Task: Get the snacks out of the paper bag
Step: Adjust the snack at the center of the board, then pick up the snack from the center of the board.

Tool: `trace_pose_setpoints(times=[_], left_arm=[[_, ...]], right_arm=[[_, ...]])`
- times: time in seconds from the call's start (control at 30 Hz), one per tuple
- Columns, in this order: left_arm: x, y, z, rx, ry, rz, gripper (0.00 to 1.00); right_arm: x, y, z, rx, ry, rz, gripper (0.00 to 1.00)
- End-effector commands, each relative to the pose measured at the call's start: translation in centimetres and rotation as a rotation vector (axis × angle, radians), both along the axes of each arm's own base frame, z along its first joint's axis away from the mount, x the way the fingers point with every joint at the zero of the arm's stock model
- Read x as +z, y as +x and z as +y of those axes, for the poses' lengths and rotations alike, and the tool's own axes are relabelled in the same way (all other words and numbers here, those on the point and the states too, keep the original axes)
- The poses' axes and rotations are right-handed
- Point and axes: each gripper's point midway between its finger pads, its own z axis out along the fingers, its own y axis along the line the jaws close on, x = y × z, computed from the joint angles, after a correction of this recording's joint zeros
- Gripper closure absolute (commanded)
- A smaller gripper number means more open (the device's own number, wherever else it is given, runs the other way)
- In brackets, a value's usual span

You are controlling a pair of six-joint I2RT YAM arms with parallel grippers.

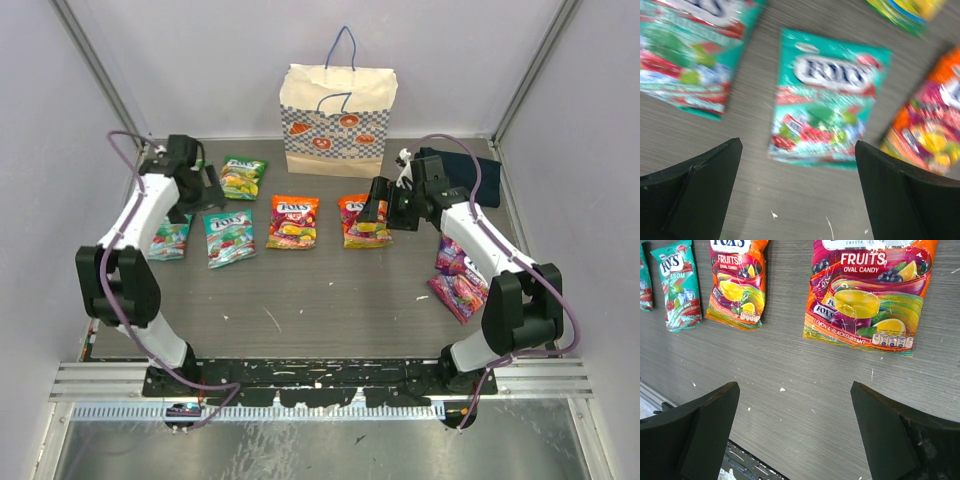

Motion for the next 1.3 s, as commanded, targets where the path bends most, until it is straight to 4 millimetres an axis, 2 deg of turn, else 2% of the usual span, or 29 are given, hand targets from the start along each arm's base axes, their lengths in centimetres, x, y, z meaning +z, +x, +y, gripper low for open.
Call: trace_pose_setpoints(times=[0.0,0.13,0.3,0.5,0.6,0.73,0.9,0.97,1.07,1.17,1.27], left_arm=[[-0.4,-2.8,-3.3,-0.066,0.042,0.008,0.02],[-2.8,-3.5,-4.8,-0.138,0.078,0.061,0.02],[-5.3,-3.7,-5.7,-0.228,0.125,0.113,0.02],[-7.6,-2.6,-7.3,-0.356,0.072,0.122,0.02],[-8.9,-2.8,-7.3,-0.407,0.08,0.174,0.02],[-9.8,-3.1,-6.3,-0.467,0.14,0.221,0.02],[-9.6,-3.0,-4.6,-0.562,0.248,0.26,0.02],[-9.2,-2.7,-3.9,-0.561,0.271,0.253,0.02],[-8.6,-2.0,-3.3,-0.542,0.257,0.228,0.02],[-6.9,-1.3,-4.2,-0.549,0.227,0.186,0.02],[-3.1,-0.2,-5.7,-0.556,0.235,0.089,0.02]], right_arm=[[1.4,1.2,0.8,0.024,0.025,-0.05,0.0],[1.6,1.2,0.8,0.026,0.027,-0.053,0.0],[1.3,0.4,0.5,0.019,0.024,-0.043,0.0],[0.5,-0.8,-0.1,0.008,0.006,-0.027,0.0],[0.0,-1.4,-0.3,0.004,0.001,-0.014,0.0],[-0.9,-2.0,-1.3,-0.05,-0.009,0.037,0.0],[-3.0,-2.1,-5.5,-0.276,-0.037,0.189,0.0],[-2.9,-1.8,-7.3,-0.361,-0.055,0.203,0.0],[-1.5,-0.9,-9.9,-0.468,-0.095,0.169,0.0],[-0.1,-0.8,-11.8,-0.559,-0.125,0.156,0.0],[0.2,-2.0,-14.3,-0.684,-0.165,0.192,0.0]])
